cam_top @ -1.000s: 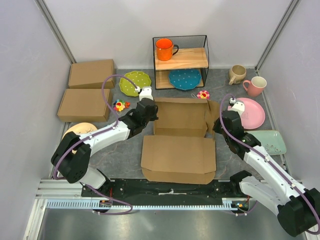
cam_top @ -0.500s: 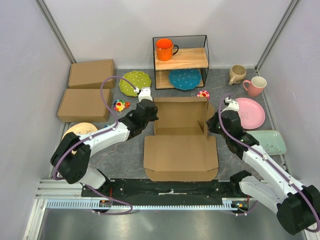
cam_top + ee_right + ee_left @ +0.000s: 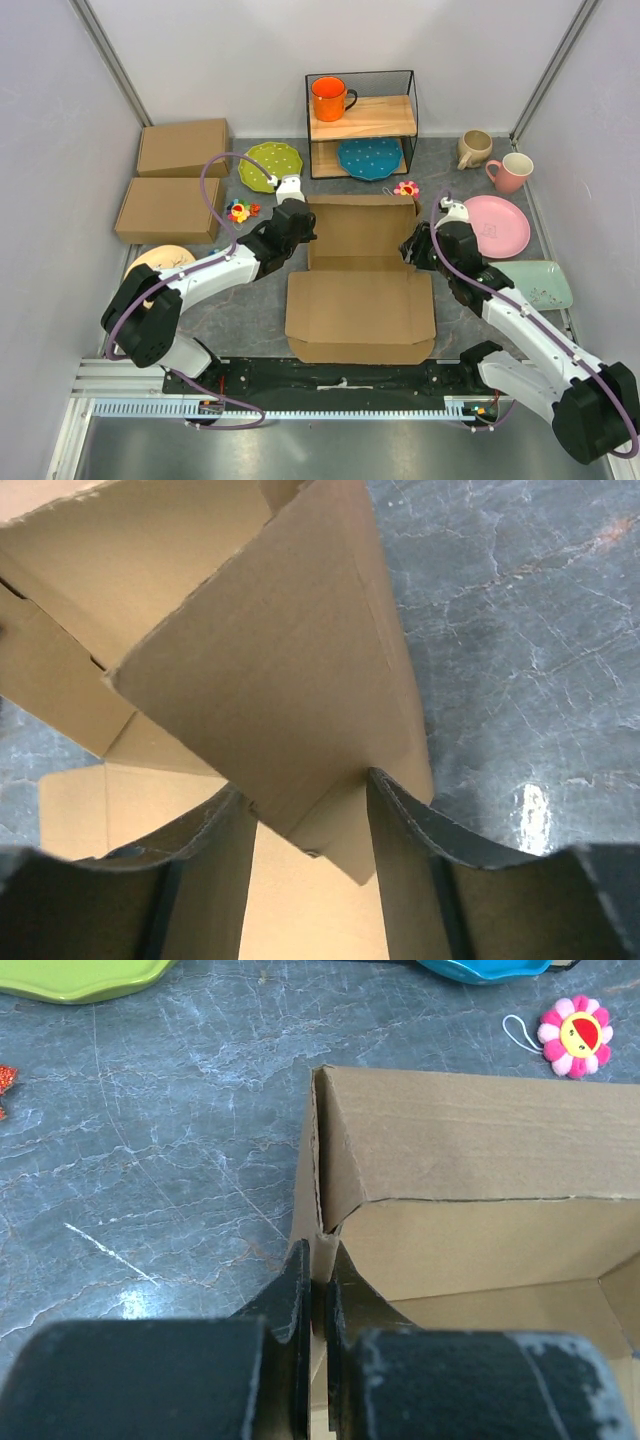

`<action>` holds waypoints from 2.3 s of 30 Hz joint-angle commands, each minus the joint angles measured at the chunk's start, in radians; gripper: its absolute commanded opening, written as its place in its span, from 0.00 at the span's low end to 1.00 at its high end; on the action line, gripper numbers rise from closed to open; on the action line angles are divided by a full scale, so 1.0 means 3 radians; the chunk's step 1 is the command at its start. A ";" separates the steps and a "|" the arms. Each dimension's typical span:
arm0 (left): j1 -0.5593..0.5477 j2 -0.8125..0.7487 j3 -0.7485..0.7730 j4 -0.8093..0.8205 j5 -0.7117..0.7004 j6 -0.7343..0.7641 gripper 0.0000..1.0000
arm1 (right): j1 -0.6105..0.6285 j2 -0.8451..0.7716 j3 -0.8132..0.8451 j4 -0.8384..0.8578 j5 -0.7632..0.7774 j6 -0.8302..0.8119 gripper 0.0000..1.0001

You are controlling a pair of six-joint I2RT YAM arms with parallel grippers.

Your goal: Fold the paper box

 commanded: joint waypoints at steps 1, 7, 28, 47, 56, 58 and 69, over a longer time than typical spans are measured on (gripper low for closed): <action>-0.0076 0.0195 -0.0232 -0.0650 0.0181 -0.0146 0.02 | 0.0007 -0.0141 0.0091 -0.0224 0.0040 -0.0055 0.59; -0.0076 0.0184 -0.0247 -0.0650 0.0156 -0.0130 0.02 | 0.0007 -0.0442 0.0321 -0.0316 0.0209 -0.0096 0.71; -0.0086 0.0092 -0.0308 -0.0645 0.0156 -0.0115 0.02 | -0.0387 -0.0422 0.0037 -0.0134 0.0620 0.0145 0.54; -0.0122 0.0092 -0.0293 -0.0518 0.0227 0.0013 0.02 | -0.0382 0.0073 -0.0226 0.1038 -0.0215 -0.0106 0.76; -0.0183 0.0097 -0.0298 -0.0425 0.0212 0.0131 0.02 | -0.0377 0.0615 -0.0078 0.1371 -0.0093 -0.0147 0.76; -0.0188 0.0102 -0.0298 -0.0415 0.0217 0.0141 0.02 | -0.0372 0.0733 -0.0016 0.1371 -0.0052 -0.0187 0.73; -0.0193 0.0046 -0.0252 -0.0471 0.0161 0.0080 0.02 | -0.0014 0.0963 0.0260 0.0886 0.0939 -0.0499 0.44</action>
